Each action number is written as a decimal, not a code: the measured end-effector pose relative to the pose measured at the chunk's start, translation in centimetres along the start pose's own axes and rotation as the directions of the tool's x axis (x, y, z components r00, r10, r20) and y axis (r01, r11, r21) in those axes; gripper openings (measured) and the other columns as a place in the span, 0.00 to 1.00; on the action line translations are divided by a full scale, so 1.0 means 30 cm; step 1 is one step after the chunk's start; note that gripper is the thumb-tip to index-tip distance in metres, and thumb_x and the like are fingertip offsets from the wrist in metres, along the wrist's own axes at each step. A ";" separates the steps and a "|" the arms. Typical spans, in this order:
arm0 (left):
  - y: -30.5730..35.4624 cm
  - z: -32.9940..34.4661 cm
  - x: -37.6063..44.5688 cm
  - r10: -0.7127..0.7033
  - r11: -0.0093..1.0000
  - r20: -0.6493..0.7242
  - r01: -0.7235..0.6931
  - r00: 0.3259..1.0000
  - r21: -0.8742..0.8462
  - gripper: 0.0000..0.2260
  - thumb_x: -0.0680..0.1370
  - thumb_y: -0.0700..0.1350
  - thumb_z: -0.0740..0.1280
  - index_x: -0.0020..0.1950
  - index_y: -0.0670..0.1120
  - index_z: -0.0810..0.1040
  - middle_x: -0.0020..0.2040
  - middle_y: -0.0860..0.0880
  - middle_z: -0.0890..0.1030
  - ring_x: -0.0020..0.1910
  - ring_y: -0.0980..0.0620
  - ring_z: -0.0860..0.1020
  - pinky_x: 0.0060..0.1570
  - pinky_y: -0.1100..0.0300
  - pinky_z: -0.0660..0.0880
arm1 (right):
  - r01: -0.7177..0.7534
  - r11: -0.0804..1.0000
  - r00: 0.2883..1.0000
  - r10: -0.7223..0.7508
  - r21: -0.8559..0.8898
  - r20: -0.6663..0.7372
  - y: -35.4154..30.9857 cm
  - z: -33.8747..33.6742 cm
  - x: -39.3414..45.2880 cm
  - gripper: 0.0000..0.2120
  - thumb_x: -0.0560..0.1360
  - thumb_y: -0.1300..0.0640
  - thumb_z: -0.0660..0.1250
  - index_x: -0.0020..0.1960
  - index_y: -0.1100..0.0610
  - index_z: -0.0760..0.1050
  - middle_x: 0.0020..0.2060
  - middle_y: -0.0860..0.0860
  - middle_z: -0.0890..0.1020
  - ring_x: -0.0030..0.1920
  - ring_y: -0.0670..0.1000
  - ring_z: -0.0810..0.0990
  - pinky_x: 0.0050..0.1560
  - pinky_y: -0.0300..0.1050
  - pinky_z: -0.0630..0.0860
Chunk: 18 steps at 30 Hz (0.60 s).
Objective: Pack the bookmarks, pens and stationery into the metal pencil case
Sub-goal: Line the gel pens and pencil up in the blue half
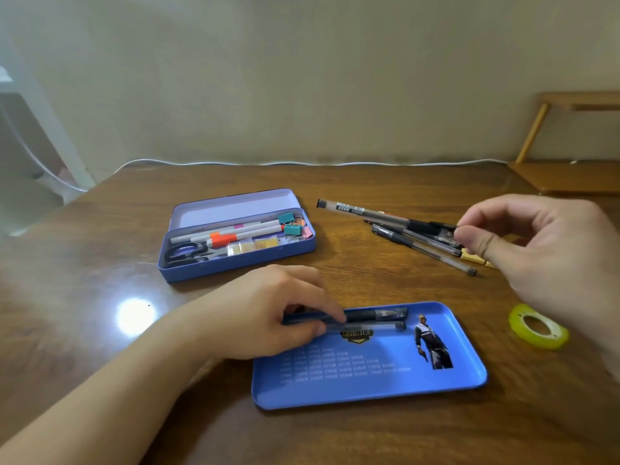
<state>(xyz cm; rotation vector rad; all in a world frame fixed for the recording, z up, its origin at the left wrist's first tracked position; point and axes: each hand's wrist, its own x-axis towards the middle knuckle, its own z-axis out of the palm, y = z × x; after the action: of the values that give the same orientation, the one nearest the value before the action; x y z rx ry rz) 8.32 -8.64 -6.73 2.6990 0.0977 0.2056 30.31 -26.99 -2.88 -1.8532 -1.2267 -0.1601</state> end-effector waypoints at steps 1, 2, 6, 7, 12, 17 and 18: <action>-0.001 0.000 -0.001 0.001 1.000 -0.001 -0.001 1.000 -0.006 0.11 0.78 0.46 0.70 0.58 0.57 0.83 0.49 0.62 0.76 0.48 0.61 0.77 0.47 0.73 0.70 | -0.002 1.000 1.000 0.002 0.003 -0.001 -0.001 -0.001 0.000 0.07 0.71 0.54 0.73 0.37 0.44 0.79 0.41 0.34 0.81 0.39 0.39 0.79 0.32 0.22 0.69; -0.002 0.000 -0.002 -0.001 1.000 0.000 0.001 1.000 -0.010 0.11 0.78 0.46 0.70 0.59 0.56 0.83 0.49 0.63 0.76 0.48 0.62 0.77 0.47 0.74 0.69 | -0.005 1.000 1.000 0.005 0.005 0.001 -0.003 -0.001 -0.001 0.07 0.71 0.54 0.72 0.37 0.44 0.78 0.41 0.34 0.81 0.39 0.39 0.79 0.33 0.22 0.69; -0.012 -0.001 -0.006 -0.010 1.000 -0.011 0.010 1.000 0.002 0.11 0.77 0.47 0.71 0.59 0.57 0.83 0.48 0.64 0.75 0.46 0.62 0.77 0.46 0.74 0.69 | -0.018 1.000 1.000 0.017 0.005 0.024 -0.007 0.002 -0.004 0.07 0.70 0.55 0.73 0.36 0.45 0.79 0.39 0.33 0.80 0.37 0.35 0.78 0.33 0.22 0.68; -0.014 -0.002 -0.007 -0.011 1.000 -0.014 0.011 1.000 0.009 0.11 0.77 0.48 0.71 0.59 0.57 0.83 0.48 0.63 0.75 0.45 0.62 0.77 0.45 0.74 0.70 | -0.020 1.000 0.999 0.020 -0.002 0.035 -0.006 0.003 -0.004 0.07 0.70 0.55 0.74 0.36 0.46 0.79 0.38 0.33 0.80 0.37 0.35 0.78 0.33 0.22 0.68; -0.022 -0.006 -0.007 -0.018 0.999 -0.015 0.019 1.000 0.036 0.14 0.76 0.52 0.72 0.61 0.57 0.82 0.49 0.60 0.78 0.46 0.57 0.79 0.45 0.60 0.77 | -0.044 0.998 0.997 0.046 -0.033 0.066 -0.001 0.001 0.000 0.06 0.70 0.55 0.73 0.36 0.47 0.80 0.31 0.42 0.81 0.39 0.34 0.77 0.31 0.24 0.68; -0.016 -0.004 -0.004 0.024 0.997 -0.050 -0.021 0.998 0.074 0.14 0.75 0.50 0.73 0.61 0.54 0.83 0.53 0.59 0.80 0.49 0.60 0.80 0.50 0.62 0.78 | -0.068 0.997 0.994 0.072 -0.045 0.080 0.004 0.001 0.003 0.07 0.70 0.55 0.73 0.36 0.47 0.79 0.31 0.42 0.81 0.38 0.35 0.77 0.31 0.31 0.68; -0.015 -0.004 -0.004 0.034 0.996 -0.050 -0.030 0.998 0.086 0.14 0.75 0.50 0.73 0.61 0.54 0.83 0.53 0.59 0.80 0.50 0.60 0.80 0.51 0.63 0.78 | -0.068 0.997 0.994 0.071 -0.043 0.083 0.008 0.002 0.004 0.07 0.70 0.56 0.74 0.36 0.47 0.79 0.30 0.43 0.81 0.37 0.34 0.77 0.30 0.27 0.68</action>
<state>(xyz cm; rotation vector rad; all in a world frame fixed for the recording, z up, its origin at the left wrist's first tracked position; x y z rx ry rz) 8.18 -8.20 -6.84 2.7819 0.0805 0.2869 30.53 -26.89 -2.99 -1.9519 -1.2226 -0.0692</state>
